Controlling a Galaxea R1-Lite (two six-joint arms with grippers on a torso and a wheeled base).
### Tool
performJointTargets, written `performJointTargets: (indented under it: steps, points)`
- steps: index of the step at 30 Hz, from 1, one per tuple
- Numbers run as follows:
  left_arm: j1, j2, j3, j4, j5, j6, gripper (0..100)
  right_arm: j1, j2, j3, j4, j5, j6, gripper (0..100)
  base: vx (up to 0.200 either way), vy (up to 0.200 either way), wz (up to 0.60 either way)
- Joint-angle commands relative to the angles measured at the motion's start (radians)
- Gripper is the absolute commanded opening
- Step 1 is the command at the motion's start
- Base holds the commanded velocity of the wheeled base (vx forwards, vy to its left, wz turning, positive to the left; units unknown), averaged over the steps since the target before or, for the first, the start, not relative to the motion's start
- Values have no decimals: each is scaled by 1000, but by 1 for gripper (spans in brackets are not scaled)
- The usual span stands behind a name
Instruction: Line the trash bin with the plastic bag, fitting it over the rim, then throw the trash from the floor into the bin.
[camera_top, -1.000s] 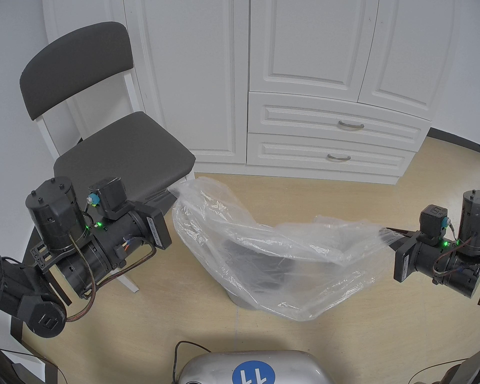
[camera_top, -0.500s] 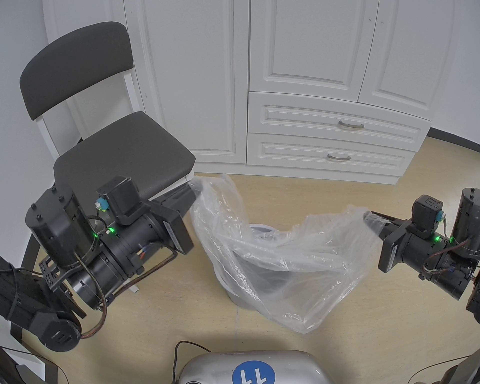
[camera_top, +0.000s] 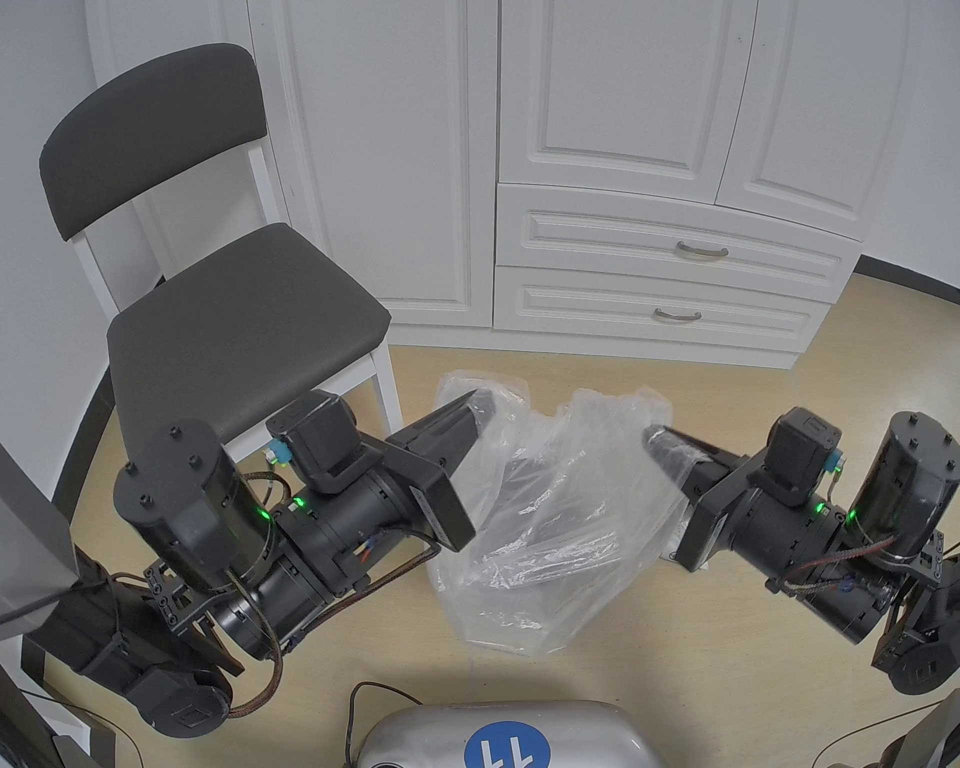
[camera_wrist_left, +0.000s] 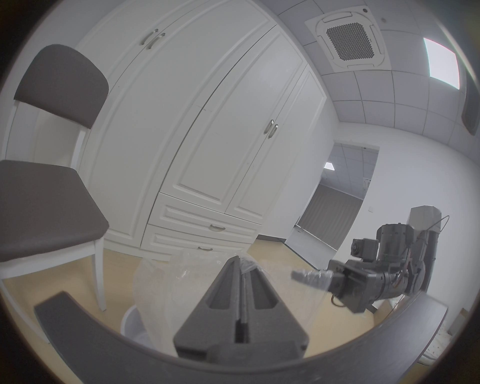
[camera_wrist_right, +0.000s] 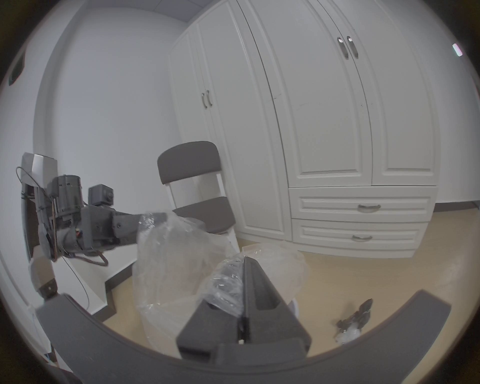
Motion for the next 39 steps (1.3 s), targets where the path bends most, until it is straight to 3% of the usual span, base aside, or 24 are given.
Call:
performJointTargets:
  steps: [1,9,19,39]
  points:
    - [-12,22,-8,-5,0,-6,0,38,47,2,-7,-1,11,0,0,0,0]
    - [-34,42,-28,-11,-10,-11,0,95,73,1,-9,-1,45,0,0,0,0]
    - [-44,138,-80,-5,-12,-129,0,95,119,-21,-10,1,95,0,0,0,0]
    - [-49,220,-96,-1,-12,-184,0,53,269,-78,-10,15,238,0,0,0,0]
